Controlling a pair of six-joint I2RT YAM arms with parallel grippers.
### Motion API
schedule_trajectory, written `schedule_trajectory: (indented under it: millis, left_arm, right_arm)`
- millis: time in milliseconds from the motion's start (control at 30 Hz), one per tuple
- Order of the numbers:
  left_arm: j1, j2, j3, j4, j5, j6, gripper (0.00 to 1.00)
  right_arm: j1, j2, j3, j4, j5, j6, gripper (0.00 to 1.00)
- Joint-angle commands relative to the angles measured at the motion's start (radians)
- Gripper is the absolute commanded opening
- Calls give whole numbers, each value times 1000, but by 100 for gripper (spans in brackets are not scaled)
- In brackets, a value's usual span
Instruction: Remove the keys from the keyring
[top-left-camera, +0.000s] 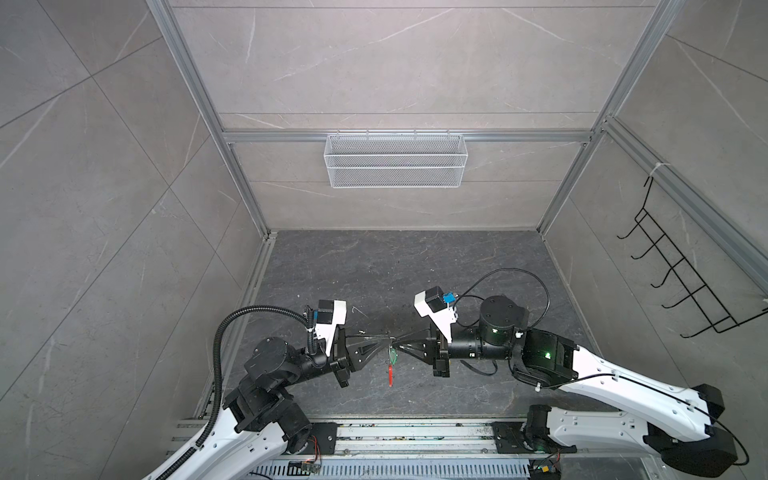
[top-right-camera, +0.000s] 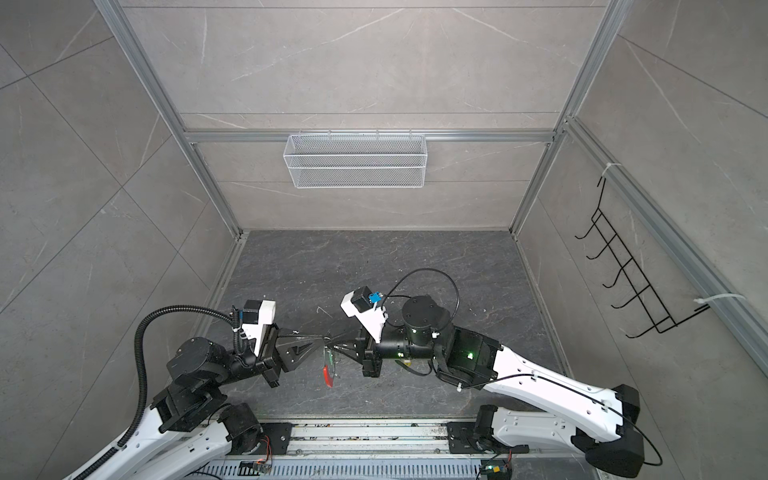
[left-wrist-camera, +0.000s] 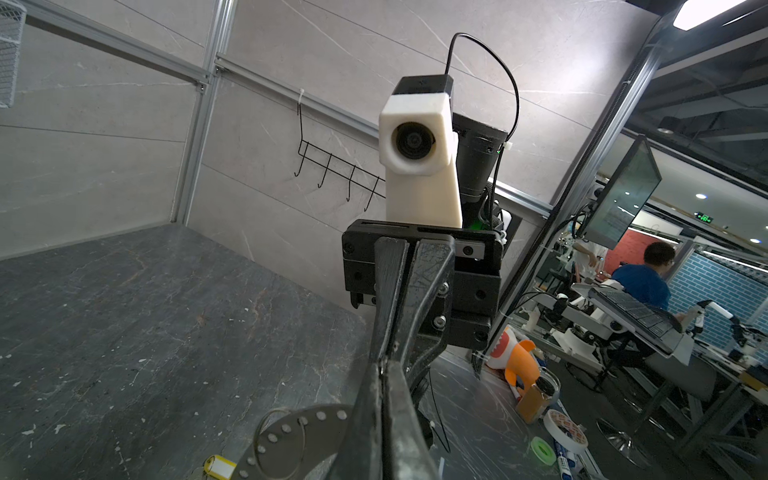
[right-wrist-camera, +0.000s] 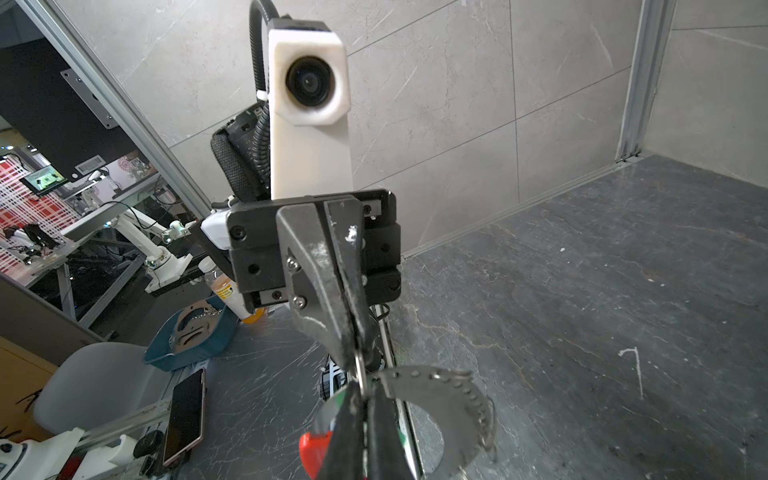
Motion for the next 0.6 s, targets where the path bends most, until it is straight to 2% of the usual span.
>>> schedule_trajectory:
  millis: [0,33,100,200,433,567]
  left_arm:
    - [-4,0,54,18,7,2,0]
    - [-4,2,69,-17,12,11,1]
    - [-4,1,105,-100,17,29,17]
    - [-4,3,156,-229,31,59,30]
    - [-4,107,308,-527,113,144,33]
    - [-4,186,375,-625,145,182,33]
  right_arm:
    - [-12,1,30,-27,-32,-10,0]
    - [-23,-1,36,-43,-47,-10,0]
    - [-57,-1,58,-100,-78,-15,0]
    - [-106,12,102,-205,-138,-43,0]
    - [-163,83,251,-483,-235,-157,0]
    - [-163,140,334,-614,-280,-217,0]
